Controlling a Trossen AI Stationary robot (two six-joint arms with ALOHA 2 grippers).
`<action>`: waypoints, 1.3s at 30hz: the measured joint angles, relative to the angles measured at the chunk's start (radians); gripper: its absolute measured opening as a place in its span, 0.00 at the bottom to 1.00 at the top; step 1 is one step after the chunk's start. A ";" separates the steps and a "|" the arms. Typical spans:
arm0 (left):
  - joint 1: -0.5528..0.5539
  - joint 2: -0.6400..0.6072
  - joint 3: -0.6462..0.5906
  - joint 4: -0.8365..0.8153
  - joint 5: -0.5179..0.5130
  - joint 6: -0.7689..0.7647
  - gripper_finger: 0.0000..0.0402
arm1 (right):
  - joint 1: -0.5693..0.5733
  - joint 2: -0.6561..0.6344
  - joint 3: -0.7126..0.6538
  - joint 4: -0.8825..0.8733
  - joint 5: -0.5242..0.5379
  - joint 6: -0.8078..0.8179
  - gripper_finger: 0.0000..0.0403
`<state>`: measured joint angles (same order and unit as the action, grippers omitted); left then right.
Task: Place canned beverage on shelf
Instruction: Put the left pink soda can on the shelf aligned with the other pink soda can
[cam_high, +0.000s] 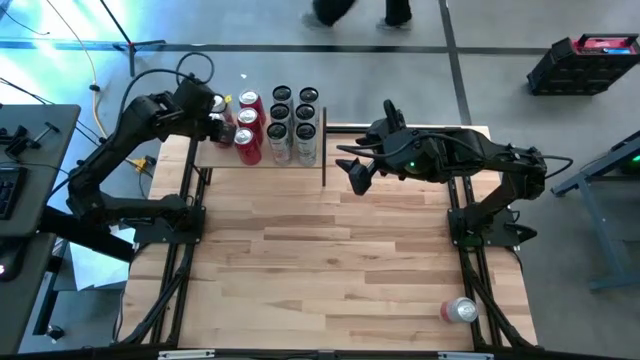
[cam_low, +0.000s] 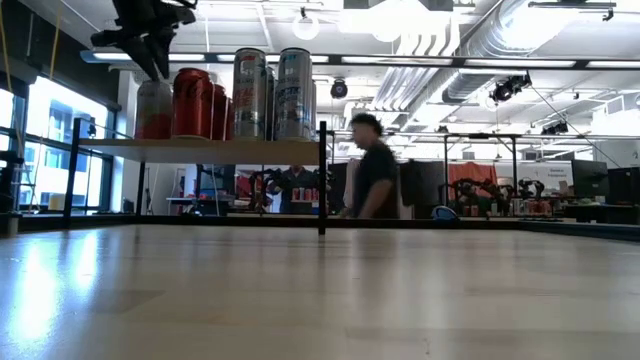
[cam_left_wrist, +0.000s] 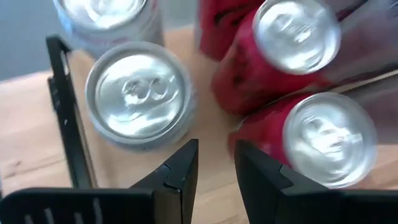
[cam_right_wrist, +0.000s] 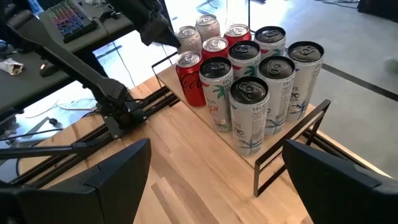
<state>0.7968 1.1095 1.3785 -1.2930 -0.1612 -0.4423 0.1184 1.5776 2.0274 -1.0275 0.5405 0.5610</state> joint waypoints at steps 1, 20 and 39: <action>-0.002 -0.002 0.011 0.010 0.000 0.001 0.24 | 0.000 0.000 0.000 0.000 0.002 0.000 0.86; -0.043 -0.116 0.065 0.384 0.013 0.142 0.22 | -0.001 0.002 -0.001 -0.276 0.121 0.231 0.86; 0.008 0.004 -0.071 0.361 -0.084 0.071 0.22 | 0.000 -0.002 -0.001 -0.314 0.053 0.340 0.86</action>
<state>0.8052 1.1133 1.3079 -0.9320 -0.2455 -0.3711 0.1188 1.5757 2.0266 -1.3412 0.5934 0.9009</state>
